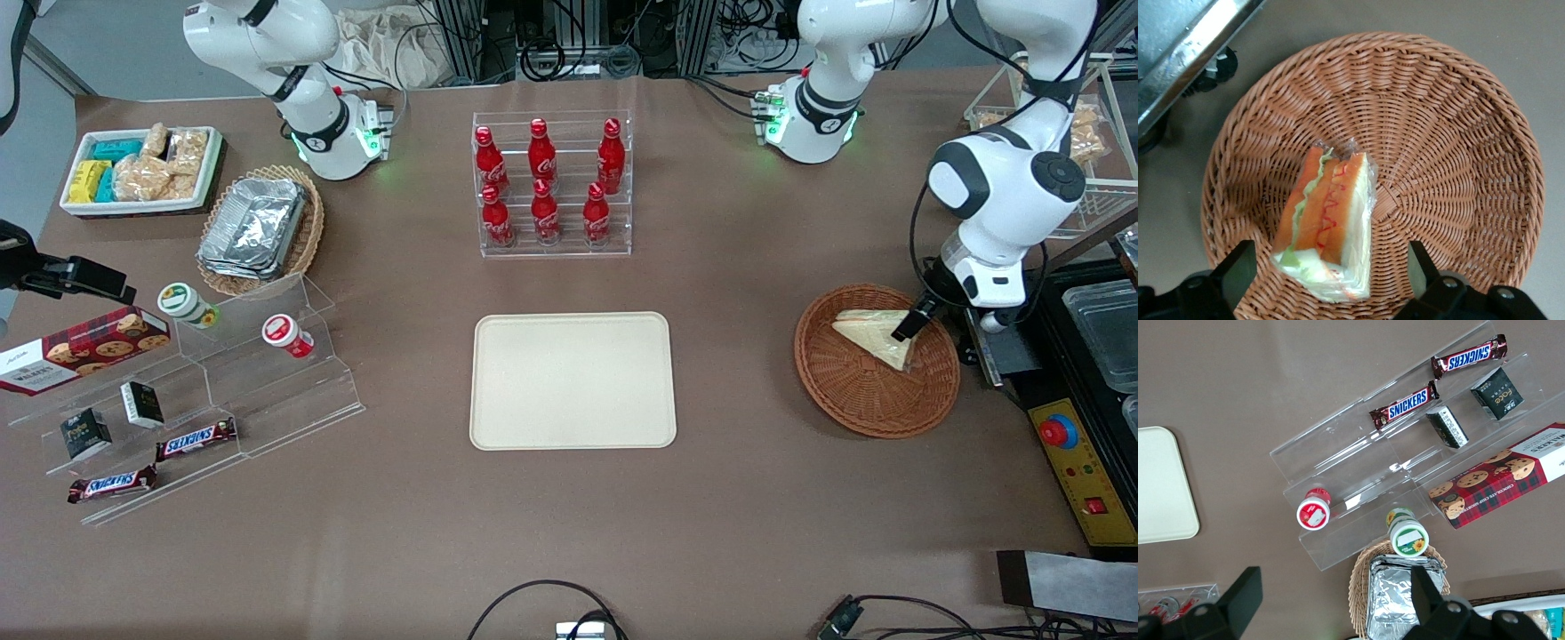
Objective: Place sandwich from basket to tray
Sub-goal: 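Lower the open left gripper down around the sandwich's edge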
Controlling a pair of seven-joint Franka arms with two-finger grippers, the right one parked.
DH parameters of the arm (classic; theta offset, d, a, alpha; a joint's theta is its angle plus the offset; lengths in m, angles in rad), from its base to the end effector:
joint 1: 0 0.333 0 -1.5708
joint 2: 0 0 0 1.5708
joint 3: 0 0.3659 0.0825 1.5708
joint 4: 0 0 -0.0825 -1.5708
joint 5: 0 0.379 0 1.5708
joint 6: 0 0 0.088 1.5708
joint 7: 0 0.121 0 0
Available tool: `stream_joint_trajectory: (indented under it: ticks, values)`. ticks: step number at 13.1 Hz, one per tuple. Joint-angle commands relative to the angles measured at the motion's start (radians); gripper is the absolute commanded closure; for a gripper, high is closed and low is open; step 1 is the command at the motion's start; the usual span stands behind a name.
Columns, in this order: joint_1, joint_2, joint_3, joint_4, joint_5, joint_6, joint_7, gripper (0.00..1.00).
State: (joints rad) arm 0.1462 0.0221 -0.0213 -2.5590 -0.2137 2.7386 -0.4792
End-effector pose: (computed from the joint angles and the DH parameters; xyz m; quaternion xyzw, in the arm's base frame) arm 0.4626 0.0652 0.3137 0.9182 0.3851 0.0682 0.0626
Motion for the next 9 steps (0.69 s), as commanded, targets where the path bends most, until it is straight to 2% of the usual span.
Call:
stream_joint_trajectory:
  ticks: [1, 8, 9]
  values:
    - [-0.011, 0.024, 0.001, -0.004, -0.018, 0.052, 0.007, 0.0]
    - [-0.042, 0.081, -0.003, -0.003, -0.058, 0.124, 0.007, 0.0]
    - [-0.043, 0.082, -0.005, -0.001, -0.058, 0.124, 0.007, 0.07]
